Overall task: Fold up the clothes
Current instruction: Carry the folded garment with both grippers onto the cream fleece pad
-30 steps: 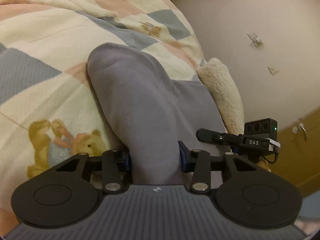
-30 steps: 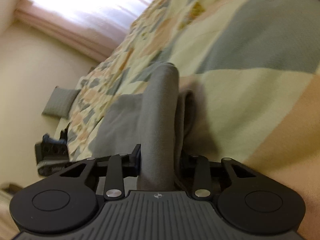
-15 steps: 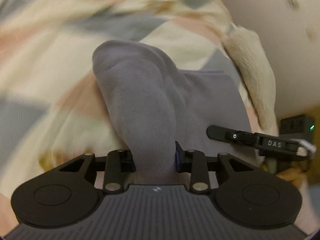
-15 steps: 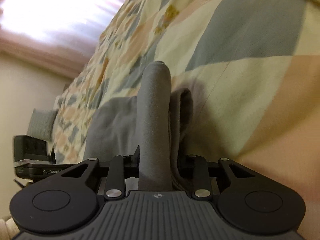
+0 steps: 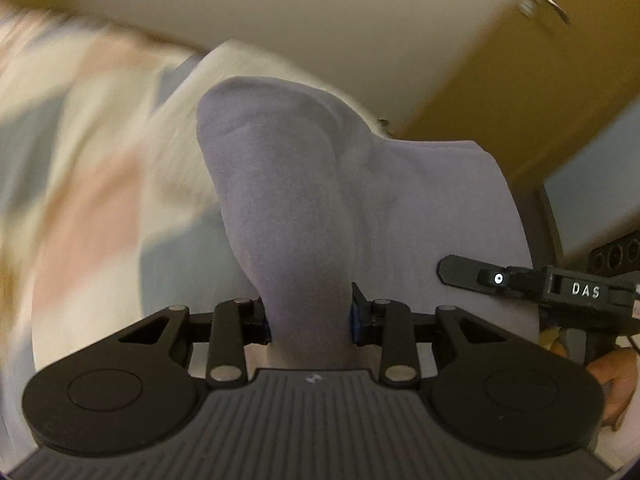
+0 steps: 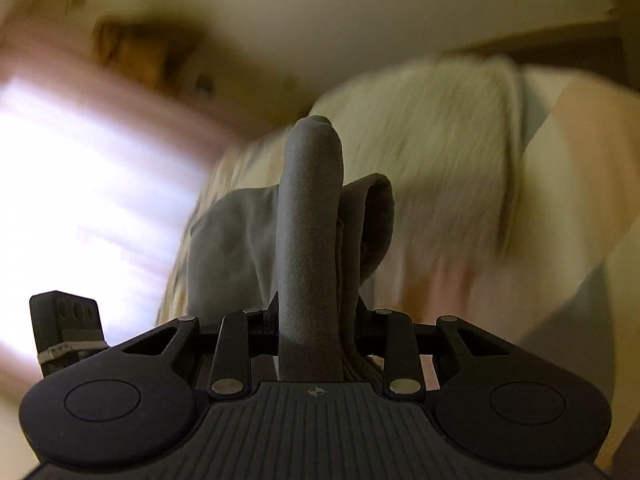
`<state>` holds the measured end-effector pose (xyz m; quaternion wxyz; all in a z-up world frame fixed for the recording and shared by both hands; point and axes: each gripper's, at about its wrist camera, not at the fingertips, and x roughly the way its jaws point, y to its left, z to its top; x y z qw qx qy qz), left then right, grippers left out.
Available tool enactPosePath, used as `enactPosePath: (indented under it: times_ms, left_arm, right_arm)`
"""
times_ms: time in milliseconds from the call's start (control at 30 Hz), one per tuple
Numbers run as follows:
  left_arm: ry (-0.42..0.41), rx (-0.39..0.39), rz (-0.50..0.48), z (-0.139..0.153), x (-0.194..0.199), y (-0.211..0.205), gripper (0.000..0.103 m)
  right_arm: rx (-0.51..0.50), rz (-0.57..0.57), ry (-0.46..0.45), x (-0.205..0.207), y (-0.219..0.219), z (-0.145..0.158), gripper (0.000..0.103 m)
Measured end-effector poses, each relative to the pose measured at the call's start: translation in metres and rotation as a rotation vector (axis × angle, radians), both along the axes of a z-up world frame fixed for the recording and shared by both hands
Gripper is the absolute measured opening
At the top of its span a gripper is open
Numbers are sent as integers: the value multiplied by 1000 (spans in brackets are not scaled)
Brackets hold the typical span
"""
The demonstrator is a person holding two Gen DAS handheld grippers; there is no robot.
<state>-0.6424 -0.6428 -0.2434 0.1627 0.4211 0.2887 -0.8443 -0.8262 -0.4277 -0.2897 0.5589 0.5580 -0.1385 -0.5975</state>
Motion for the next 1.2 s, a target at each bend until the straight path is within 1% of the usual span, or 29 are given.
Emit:
enactPosePath:
  times_ms: [67, 200, 267, 400, 433, 467, 500, 567, 600, 667, 700, 733, 767, 800, 833, 867, 900, 933, 1000, 1200]
  left_arm:
    - [2, -41, -80, 6, -32, -26, 29]
    - [-35, -96, -219, 15, -92, -79, 30]
    - [-55, -119, -278, 18, -114, -100, 30]
    - [-81, -132, -330, 13, -147, -134, 32]
    - [-88, -133, -338, 9, -151, -140, 34]
    - [-102, -137, -341, 0, -155, -147, 38]
    - [-117, -132, -334, -9, -154, -151, 44]
    - [-144, -120, -320, -27, -151, -157, 50]
    - [-134, -111, -313, -27, -150, -159, 50]
    - [-112, -92, -299, -27, -146, -162, 50]
    - [-102, -83, -291, -26, -144, -164, 49]
    - [-91, -73, -284, -26, -143, -166, 48]
    - [-80, -64, -277, -26, -141, -167, 45]
    - [-70, -54, -270, -26, -139, -169, 41]
    - [-59, -45, -263, -26, -137, -171, 39]
    - [-48, -36, -256, -26, -135, -173, 34]
    - [-38, -26, -248, -26, -134, -175, 31]
    - [-27, -17, -241, -26, -132, -176, 29]
    - [-19, -14, -242, -27, -131, -178, 27]
    - [-28, -41, -280, -32, -133, -177, 28]
  right_arm:
    - [-28, -94, -15, -16, -9, -1, 29]
    - [-83, -280, -46, -47, -28, -3, 29]
    - [-108, -341, -93, -50, -46, -10, 29]
    - [-136, -393, -170, -75, -68, -30, 30]
    - [-140, -399, -188, -80, -74, -36, 30]
    - [-137, -401, -205, -85, -81, -44, 30]
    - [-127, -401, -215, -90, -87, -51, 32]
    - [-74, -381, -221, -98, -98, -66, 38]
    - [-49, -368, -221, -101, -101, -71, 42]
    - [-45, -341, -216, -104, -99, -76, 44]
    - [-46, -334, -196, -105, -96, -74, 51]
    - [-43, -333, -170, -109, -95, -71, 53]
    - [-45, -333, -147, -109, -91, -67, 54]
    - [-45, -327, -151, -110, -89, -67, 52]
    - [-50, -315, -169, -109, -88, -68, 47]
    - [-55, -300, -188, -108, -88, -68, 33]
    - [-46, -300, -179, -106, -88, -68, 29]
    - [-47, -302, -161, -103, -88, -65, 28]
    - [-61, -306, -164, -103, -88, -56, 26]
    - [-100, -296, -186, -89, -79, -24, 25]
